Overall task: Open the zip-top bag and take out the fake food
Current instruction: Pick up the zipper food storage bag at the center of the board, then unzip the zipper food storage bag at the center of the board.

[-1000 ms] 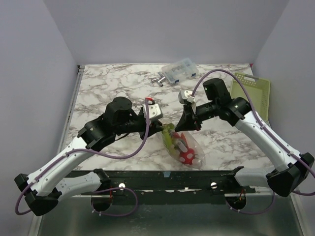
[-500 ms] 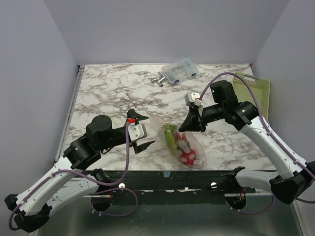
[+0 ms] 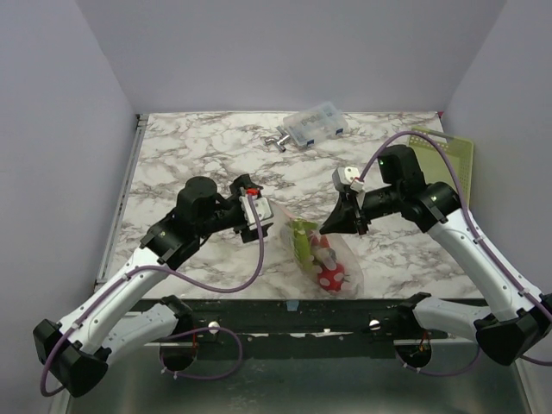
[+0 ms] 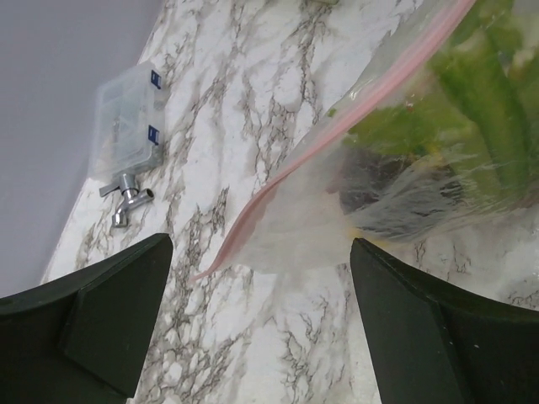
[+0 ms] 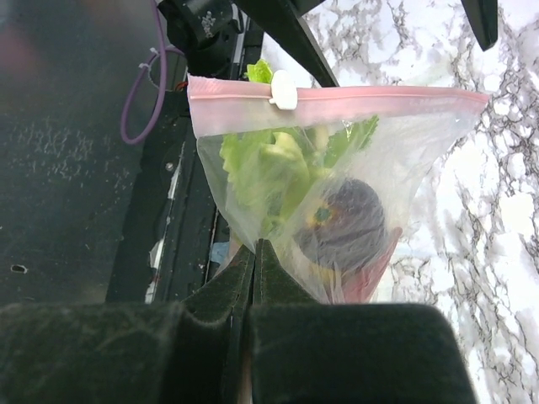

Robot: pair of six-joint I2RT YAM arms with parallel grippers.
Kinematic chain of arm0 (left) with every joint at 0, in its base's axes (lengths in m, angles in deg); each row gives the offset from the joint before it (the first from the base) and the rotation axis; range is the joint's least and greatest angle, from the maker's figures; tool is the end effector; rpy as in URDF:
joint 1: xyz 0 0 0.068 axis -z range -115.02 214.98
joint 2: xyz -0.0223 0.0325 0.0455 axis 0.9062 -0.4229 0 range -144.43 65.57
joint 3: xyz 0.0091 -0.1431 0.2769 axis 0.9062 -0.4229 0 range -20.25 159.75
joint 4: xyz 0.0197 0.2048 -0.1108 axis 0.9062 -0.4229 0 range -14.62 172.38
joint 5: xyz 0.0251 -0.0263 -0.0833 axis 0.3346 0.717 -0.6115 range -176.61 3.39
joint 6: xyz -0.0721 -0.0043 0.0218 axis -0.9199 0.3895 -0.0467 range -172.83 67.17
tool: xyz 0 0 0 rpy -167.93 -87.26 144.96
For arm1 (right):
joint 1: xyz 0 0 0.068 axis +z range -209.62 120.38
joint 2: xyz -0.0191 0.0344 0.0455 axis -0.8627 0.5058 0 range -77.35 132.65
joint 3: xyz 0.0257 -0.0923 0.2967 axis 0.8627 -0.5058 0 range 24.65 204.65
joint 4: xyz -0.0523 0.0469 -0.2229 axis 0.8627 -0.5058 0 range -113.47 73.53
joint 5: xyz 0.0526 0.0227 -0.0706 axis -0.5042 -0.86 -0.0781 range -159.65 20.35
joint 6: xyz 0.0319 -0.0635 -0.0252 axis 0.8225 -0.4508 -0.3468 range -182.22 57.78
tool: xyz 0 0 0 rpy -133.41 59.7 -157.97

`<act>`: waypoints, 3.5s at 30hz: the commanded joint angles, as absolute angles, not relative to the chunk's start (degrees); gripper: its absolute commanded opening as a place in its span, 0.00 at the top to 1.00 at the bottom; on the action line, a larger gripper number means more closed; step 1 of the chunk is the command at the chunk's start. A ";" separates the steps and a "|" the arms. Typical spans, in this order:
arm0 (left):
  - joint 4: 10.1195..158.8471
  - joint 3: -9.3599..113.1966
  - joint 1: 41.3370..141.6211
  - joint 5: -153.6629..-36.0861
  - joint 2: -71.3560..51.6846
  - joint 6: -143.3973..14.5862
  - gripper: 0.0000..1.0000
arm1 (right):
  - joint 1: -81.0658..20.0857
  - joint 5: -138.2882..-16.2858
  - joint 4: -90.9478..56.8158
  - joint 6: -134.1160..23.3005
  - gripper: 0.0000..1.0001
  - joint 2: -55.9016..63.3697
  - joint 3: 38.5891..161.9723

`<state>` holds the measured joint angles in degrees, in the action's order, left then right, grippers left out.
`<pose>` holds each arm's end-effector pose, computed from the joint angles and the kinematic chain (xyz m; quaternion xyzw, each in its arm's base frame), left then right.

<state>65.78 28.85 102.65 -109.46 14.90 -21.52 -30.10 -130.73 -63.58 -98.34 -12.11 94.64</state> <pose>0.1194 -0.1233 0.3614 0.5452 0.5886 -0.1920 0.5653 0.1288 0.1368 0.3967 -0.5995 0.5509 0.4441 0.3741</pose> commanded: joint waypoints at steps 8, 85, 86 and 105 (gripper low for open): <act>63.45 36.28 101.62 -125.95 6.38 -20.52 0.34 | -31.32 -133.50 -65.13 -99.29 0.99 -12.53 93.25; 50.32 62.19 113.58 -91.74 -6.67 -67.19 1.00 | -39.60 -122.86 -52.76 -81.88 0.48 -16.63 94.26; 50.30 62.21 113.58 -91.88 -6.72 -67.28 1.00 | -39.62 -122.99 -52.77 -81.87 0.49 -16.46 94.17; 60.52 51.28 112.32 -106.06 4.60 -62.79 0.26 | -40.26 -126.03 -54.95 -87.51 1.00 -19.24 92.03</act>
<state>51.97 55.34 112.84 -96.44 -3.51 -65.95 -39.80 -123.38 -53.51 -83.50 -17.40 93.22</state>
